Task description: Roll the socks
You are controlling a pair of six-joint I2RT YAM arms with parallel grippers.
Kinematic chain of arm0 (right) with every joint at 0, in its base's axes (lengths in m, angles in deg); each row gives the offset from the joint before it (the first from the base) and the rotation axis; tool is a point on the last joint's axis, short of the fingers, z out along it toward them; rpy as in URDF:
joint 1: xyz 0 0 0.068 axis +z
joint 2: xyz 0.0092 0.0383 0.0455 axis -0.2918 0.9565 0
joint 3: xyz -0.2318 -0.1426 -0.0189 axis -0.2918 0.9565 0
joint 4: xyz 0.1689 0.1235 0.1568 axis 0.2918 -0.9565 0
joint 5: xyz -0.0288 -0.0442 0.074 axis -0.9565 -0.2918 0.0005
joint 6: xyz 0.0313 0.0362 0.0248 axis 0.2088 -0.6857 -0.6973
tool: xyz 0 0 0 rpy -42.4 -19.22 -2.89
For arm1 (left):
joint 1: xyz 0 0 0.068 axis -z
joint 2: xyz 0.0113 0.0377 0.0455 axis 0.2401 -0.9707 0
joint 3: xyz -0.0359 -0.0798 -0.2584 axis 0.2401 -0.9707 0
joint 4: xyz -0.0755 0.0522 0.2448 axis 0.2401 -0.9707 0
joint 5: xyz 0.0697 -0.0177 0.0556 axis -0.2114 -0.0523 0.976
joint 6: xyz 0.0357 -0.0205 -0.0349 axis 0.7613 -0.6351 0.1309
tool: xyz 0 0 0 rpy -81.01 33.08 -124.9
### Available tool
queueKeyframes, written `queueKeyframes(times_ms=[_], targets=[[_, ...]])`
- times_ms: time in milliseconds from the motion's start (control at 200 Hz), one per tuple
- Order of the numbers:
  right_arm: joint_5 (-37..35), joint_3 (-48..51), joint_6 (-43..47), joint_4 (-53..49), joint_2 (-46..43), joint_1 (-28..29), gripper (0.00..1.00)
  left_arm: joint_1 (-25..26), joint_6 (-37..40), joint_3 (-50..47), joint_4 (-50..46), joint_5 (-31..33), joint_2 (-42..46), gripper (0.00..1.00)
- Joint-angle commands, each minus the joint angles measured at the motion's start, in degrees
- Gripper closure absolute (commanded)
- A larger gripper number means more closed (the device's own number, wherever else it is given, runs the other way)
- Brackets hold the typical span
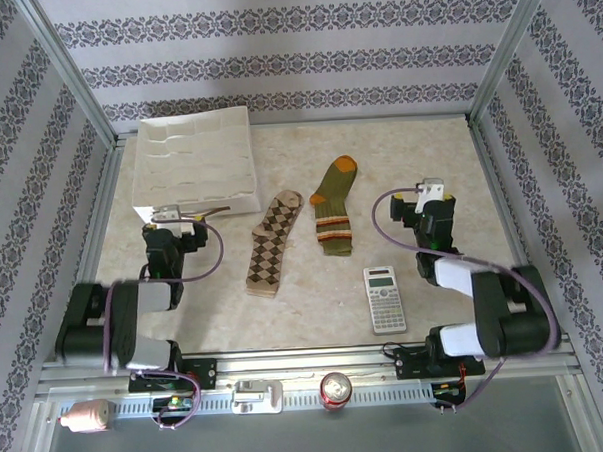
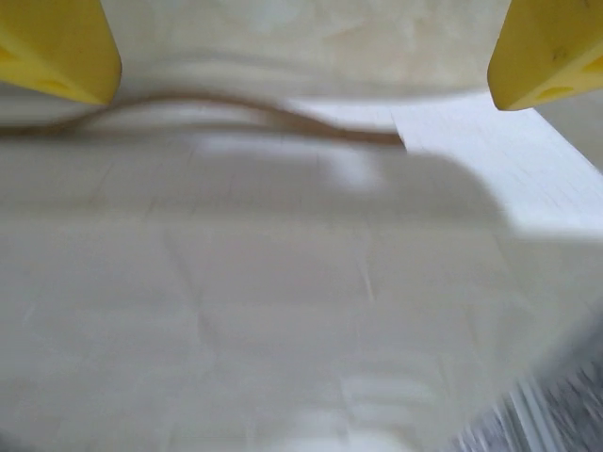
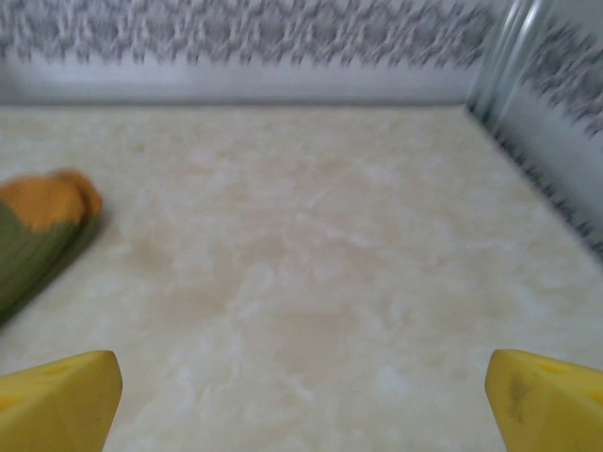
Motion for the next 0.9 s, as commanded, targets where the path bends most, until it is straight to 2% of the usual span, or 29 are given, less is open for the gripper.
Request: queueKeyframes(times_ms=[0,70,110,140,165,195,215,280,325,415,490,505,525,600,669,714,764,894], targets=[[-12.25,-10.41,2.67,-13.38,-10.70,3.80,0.02,3.14,-1.95,6.55,-14.29,11.78,15.22,0.01],[-14.61,-20.64,0.41,-24.10,-15.75,5.11,0.02,4.89,-6.86,13.51,-24.16,18.90,20.63,0.01],[-14.97,-27.72,-6.41,-36.17,-17.16,4.71,0.02,5.00,-17.71,19.62,-35.41,23.21,21.97,0.01],[-14.15,-31.31,-12.32,-44.13,-17.61,3.89,0.02,4.90,-31.14,25.85,-50.03,23.71,22.59,0.01],[-13.38,-33.37,-16.81,-48.83,-18.09,3.48,0.02,4.79,-37.34,30.78,-61.36,21.16,22.70,0.01],[-12.48,-32.72,-25.42,-50.96,-18.80,2.18,0.02,4.79,-39.59,34.62,-69.09,16.12,22.70,0.01],[-9.45,-31.94,-28.38,-50.22,-19.07,0.77,0.02,4.72,-40.17,34.89,-68.47,13.26,22.56,0.01],[10.76,-28.43,-32.17,-44.19,-20.03,-5.19,0.02,2.74,-48.08,32.84,-64.26,1.11,21.40,0.01],[15.10,-28.66,-31.86,-43.26,-19.82,-4.49,0.02,1.60,-54.44,33.00,-66.30,-5.17,19.56,0.01],[10.19,-32.50,-28.07,-51.41,-17.94,3.68,0.03,2.79,-57.11,36.07,-73.67,-15.00,14.05,0.01],[5.06,-35.88,-22.33,-59.05,-15.15,13.87,0.09,7.20,-57.60,37.71,-81.51,-16.56,11.28,0.00],[4.71,-36.08,-21.98,-59.52,-15.04,14.61,0.10,8.47,-57.47,37.57,-82.32,-16.85,11.06,0.01],[2.75,-37.00,-19.86,-62.35,-13.73,19.06,0.13,10.19,-57.34,37.41,-82.94,-17.14,10.87,0.02],[-2.09,-37.93,-14.77,-66.81,-11.22,30.20,0.16,17.50,-58.90,35.32,-85.29,-17.11,11.36,0.08],[-6.22,-36.75,-9.16,-68.27,-9.12,40.81,0.17,22.70,-62.54,31.16,-85.66,-18.36,13.04,0.21],[-7.29,-35.69,-5.48,-68.26,-7.46,46.64,0.18,24.34,-65.28,28.13,-86.15,-19.28,14.76,0.29],[-6.16,-34.67,-2.71,-67.63,-5.84,50.33,0.19,24.78,-67.73,24.98,-86.76,-19.81,17.57,0.38],[3.68,-29.86,7.90,-60.39,-2.31,55.62,0.16,24.31,-71.22,19.94,-88.50,-17.20,24.44,0.62]])
